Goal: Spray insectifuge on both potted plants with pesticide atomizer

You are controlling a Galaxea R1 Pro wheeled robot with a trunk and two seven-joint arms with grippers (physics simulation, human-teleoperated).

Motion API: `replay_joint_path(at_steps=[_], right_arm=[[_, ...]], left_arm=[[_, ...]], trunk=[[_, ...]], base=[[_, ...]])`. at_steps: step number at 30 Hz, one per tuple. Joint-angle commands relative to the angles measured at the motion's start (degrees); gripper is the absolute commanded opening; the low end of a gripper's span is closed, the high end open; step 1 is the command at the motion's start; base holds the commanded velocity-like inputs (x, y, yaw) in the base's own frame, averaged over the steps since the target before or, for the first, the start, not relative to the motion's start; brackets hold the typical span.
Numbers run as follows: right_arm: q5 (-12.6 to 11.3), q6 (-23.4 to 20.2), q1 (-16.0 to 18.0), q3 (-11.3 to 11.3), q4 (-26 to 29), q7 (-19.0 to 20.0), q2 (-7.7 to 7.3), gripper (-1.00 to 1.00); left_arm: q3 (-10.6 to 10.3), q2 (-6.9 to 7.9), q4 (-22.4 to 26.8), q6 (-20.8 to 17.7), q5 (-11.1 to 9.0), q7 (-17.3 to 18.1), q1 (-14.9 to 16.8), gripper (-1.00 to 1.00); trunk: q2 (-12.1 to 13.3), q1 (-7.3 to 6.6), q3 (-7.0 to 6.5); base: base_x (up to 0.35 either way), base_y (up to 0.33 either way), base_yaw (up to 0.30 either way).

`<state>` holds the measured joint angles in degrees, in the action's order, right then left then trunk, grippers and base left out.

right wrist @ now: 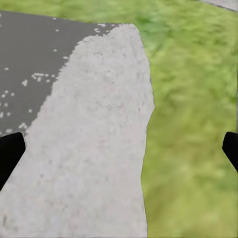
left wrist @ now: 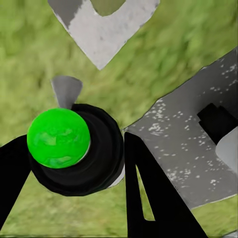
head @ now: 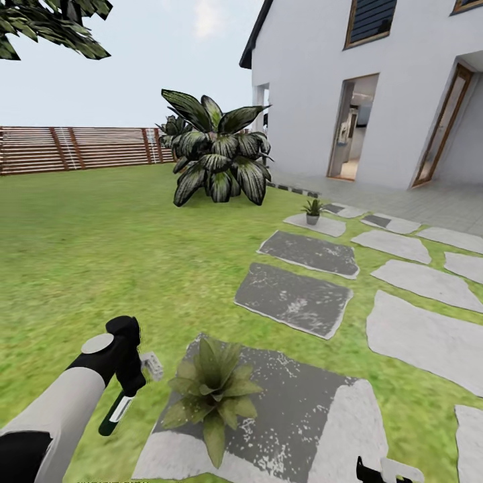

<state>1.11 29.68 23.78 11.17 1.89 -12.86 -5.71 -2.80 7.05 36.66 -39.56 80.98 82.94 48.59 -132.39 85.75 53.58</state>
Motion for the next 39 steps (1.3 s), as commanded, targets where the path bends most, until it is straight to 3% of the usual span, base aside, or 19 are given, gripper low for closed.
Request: replay_joint_path(at_steps=[1,30,39], right_arm=[[0.1,0.2,0.0,0.2,0.0,-0.1,0.0,1.0],[0.2,0.2,0.0,0.2,0.0,-0.1,-0.09,1.0],[0.2,0.2,0.0,0.2,0.0,-0.1,-0.09,1.0]], left_arm=[[-0.2,0.02,0.1,-0.6,0.5,0.4,0.0,-1.0],[0.2,-0.37,0.3,-2.4,0.5,0.9,0.7,-1.0],[0.3,-0.32,0.3,-2.4,0.5,0.9,0.7,-1.0]], trunk=[[0.0,-0.01,0.06],[0.0,-0.01,0.23],[0.0,-0.01,0.23]], base=[[0.031,-0.019,0.13],[0.009,-0.002,0.046],[0.0,-0.228,0.0]])
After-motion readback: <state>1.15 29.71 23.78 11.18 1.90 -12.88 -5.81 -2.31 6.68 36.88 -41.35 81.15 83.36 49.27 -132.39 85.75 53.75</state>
